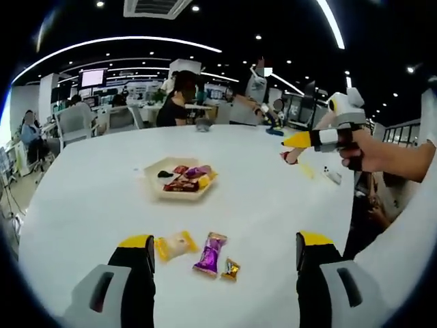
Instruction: Place the target food into the container with the food tongs after gripping and lifting it, then release it inside without dropping or visibly crushing the food.
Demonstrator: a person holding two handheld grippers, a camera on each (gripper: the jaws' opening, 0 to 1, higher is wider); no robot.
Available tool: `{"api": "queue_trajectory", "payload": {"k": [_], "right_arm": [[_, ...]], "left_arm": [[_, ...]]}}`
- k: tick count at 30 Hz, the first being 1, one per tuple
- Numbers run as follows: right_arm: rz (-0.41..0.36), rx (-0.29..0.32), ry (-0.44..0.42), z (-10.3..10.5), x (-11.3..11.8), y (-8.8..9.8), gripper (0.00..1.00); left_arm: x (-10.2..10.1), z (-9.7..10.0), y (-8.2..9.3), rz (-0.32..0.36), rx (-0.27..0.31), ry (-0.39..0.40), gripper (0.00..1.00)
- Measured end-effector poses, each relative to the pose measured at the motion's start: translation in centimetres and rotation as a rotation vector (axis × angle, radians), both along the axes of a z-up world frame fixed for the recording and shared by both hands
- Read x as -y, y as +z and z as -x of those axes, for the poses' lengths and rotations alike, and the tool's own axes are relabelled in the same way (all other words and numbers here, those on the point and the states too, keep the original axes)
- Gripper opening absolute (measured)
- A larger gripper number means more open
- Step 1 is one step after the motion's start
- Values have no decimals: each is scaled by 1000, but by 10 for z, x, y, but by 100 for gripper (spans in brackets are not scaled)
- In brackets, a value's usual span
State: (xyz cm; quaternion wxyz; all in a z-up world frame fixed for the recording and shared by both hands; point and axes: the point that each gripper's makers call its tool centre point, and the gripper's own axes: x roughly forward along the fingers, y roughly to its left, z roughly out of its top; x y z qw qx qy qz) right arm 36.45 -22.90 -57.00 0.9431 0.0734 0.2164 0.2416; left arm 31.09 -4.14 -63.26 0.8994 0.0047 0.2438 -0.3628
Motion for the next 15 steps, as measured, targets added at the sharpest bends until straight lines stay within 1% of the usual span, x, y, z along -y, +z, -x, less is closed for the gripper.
{"api": "queue_trajectory", "payload": {"k": [1, 4, 5, 6, 8, 11, 12, 13, 15], "right_arm": [[1, 11, -7, -6, -3, 6, 19], [27, 10, -1, -13, -9, 11, 19], [29, 11, 0, -16, -12, 14, 19], [53, 14, 13, -21, -16, 15, 19], [59, 15, 14, -27, -18, 15, 19], [62, 14, 23, -36, -23, 16, 19], [74, 17, 35, -41, -26, 17, 19], [74, 17, 42, -45, -29, 18, 19], [82, 17, 54, -50, -32, 18, 19]], "left_arm": [[0, -5, -1, 16, 10, -12, 85], [-3, -9, -2, 13, 4, -22, 84], [-5, -10, 0, 17, 6, -21, 84], [-7, -11, 5, 37, 11, -16, 85], [-11, -15, 9, 62, 30, -5, 85], [-19, -20, 5, 55, 30, 10, 85], [-23, -23, 2, 54, 31, 20, 84], [-27, -23, 1, 52, 24, 29, 84], [-32, -23, 4, 53, 29, 46, 85]]}}
